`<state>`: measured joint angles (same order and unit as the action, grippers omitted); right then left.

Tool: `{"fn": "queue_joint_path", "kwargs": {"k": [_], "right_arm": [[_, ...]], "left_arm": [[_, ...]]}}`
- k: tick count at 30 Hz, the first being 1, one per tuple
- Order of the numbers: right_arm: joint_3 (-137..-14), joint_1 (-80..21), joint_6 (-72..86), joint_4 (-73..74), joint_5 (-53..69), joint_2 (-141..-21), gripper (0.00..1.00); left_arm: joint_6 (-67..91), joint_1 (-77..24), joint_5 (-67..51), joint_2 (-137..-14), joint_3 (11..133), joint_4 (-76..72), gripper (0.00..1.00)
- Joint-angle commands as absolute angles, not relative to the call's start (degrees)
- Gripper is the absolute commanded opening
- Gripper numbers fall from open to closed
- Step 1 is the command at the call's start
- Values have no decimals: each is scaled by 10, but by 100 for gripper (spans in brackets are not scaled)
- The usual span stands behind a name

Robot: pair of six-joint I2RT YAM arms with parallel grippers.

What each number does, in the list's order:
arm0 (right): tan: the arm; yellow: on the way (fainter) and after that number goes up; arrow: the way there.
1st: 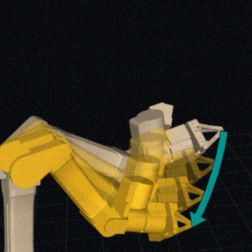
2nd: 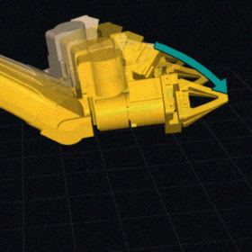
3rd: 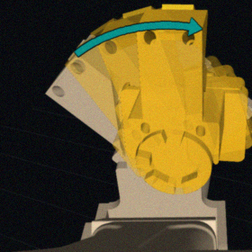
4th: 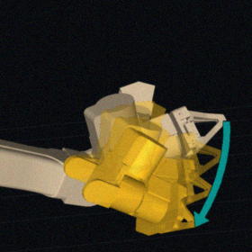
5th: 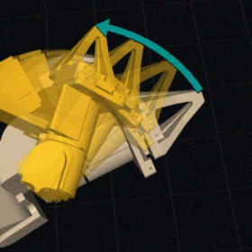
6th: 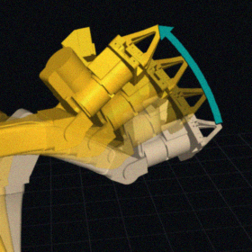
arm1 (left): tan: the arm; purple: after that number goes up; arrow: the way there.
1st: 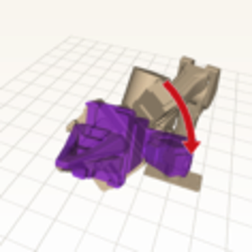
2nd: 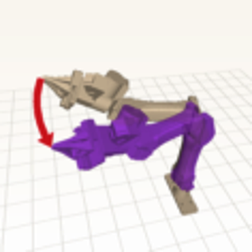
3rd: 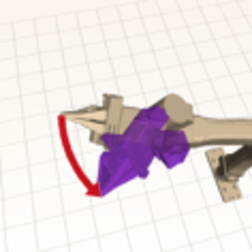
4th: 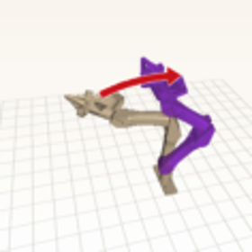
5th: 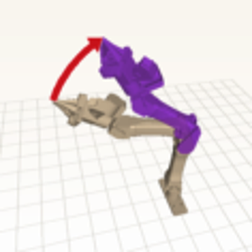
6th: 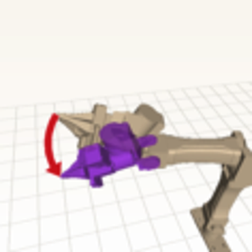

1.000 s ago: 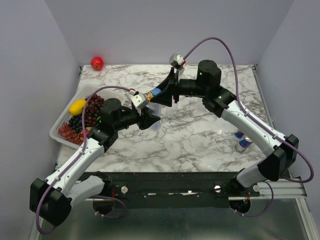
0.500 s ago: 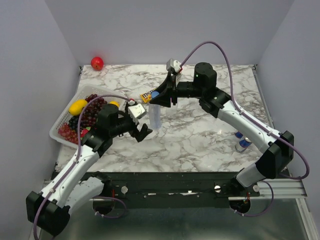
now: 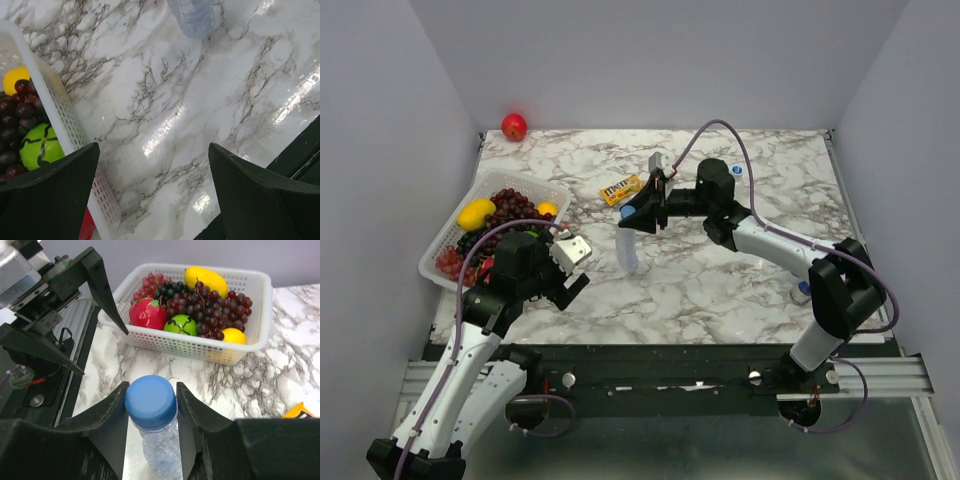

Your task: Screw on the bottle caps

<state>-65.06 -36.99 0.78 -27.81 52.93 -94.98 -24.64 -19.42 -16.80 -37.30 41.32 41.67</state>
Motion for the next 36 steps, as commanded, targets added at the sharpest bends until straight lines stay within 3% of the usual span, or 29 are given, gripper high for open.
{"fn": "queue_joint_path", "kwargs": {"k": [1, 24, 36], "right_arm": [[-639, -366, 53, -445, 557, -981, 22], [-598, -364, 55, -526, 577, -1049, 32], [-584, -364, 54, -541, 583, -1053, 54]], "left_arm": [[-256, -186, -115, -376, 403, 456, 99], [-250, -162, -134, -428, 403, 434, 99], [-252, -158, -138, -437, 403, 435, 99]]}}
